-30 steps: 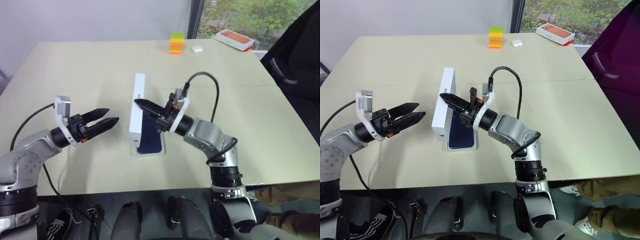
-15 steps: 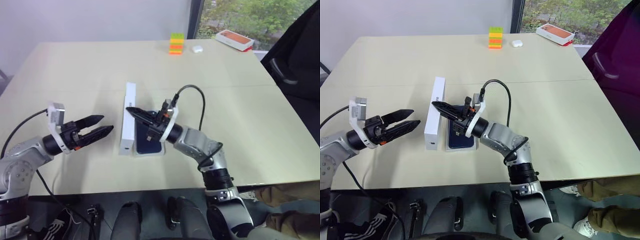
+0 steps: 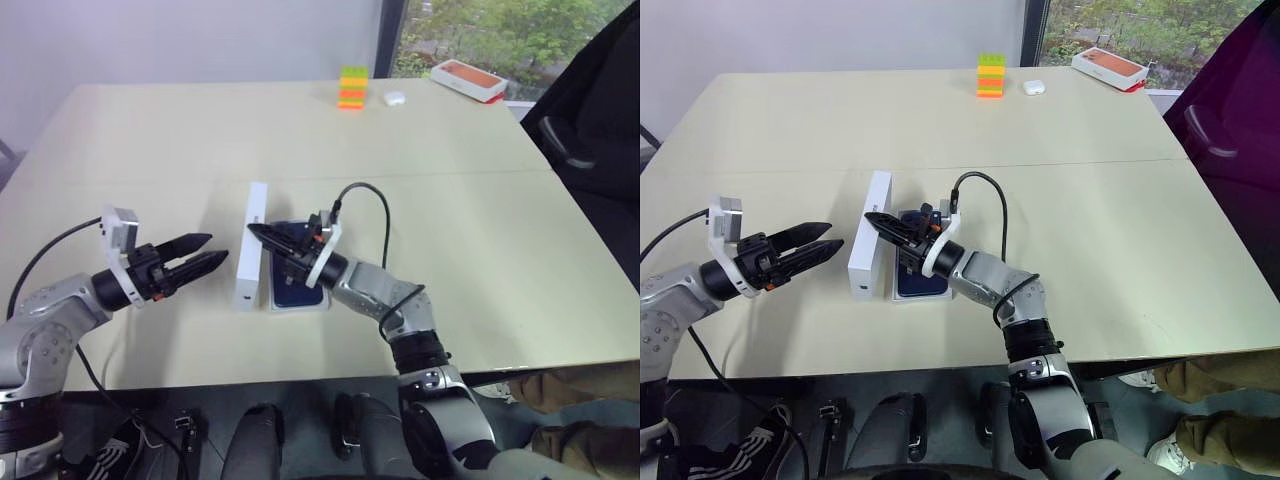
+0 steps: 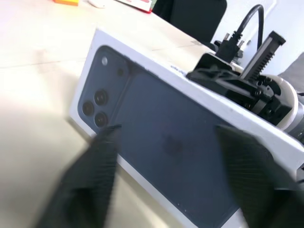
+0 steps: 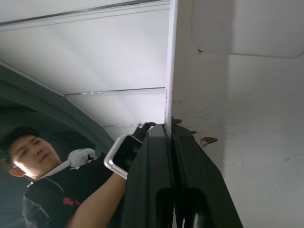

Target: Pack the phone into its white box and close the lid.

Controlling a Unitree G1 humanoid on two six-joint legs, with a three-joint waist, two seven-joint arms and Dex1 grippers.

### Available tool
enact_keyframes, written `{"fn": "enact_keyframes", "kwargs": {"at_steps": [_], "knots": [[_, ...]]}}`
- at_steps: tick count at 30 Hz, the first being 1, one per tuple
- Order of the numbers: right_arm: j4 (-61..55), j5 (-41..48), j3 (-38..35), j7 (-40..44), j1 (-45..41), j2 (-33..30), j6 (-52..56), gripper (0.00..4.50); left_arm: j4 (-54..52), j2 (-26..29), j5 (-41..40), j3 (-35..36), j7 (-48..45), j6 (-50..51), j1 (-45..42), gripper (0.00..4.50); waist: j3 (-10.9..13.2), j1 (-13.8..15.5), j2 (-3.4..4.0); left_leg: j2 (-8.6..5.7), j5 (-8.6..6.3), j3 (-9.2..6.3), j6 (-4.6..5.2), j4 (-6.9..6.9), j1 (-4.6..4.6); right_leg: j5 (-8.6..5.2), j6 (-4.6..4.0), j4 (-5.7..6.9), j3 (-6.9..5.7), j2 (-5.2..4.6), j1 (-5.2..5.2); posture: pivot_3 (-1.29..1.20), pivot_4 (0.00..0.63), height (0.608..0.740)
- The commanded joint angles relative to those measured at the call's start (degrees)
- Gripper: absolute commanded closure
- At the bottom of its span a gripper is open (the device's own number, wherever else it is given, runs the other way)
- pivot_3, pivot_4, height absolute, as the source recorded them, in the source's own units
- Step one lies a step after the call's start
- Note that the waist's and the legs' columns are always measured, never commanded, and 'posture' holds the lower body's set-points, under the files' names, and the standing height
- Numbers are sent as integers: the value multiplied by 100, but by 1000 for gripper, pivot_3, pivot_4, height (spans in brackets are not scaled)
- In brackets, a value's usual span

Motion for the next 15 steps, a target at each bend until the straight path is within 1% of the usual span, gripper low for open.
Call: {"fn": "enact_keyframes", "kwargs": {"at_steps": [1,2,3,11,15], "knots": [[-84,-88,-146,157,14,258,101,4500,-60,-49,20,-36,17,-97,-49,3235,0,0,0,0,0,0,0,0,0,0,0,0,0,1,0,0,150,740],[-106,-110,-170,167,52,257,132,4500,-62,-81,81,-80,50,-143,-48,3775,0,2,0,0,0,0,0,0,0,0,0,0,0,1,0,0,150,740],[-143,-138,-186,176,89,245,167,4500,-48,-130,158,-130,92,-197,-57,4196,0,3,0,0,0,0,0,0,0,0,0,0,0,0,0,0,150,740],[-421,-197,-276,307,361,10,611,4500,295,-557,656,-635,151,-673,-278,4196,-2,12,-1,-1,0,0,0,2,0,0,0,4,0,-1,1,0,150,740],[-488,-299,-385,331,405,18,636,4500,297,-722,714,-825,121,-691,-342,4196,-2,3,-2,-2,0,0,0,7,1,1,-1,6,0,-1,3,0,150,740]]}}
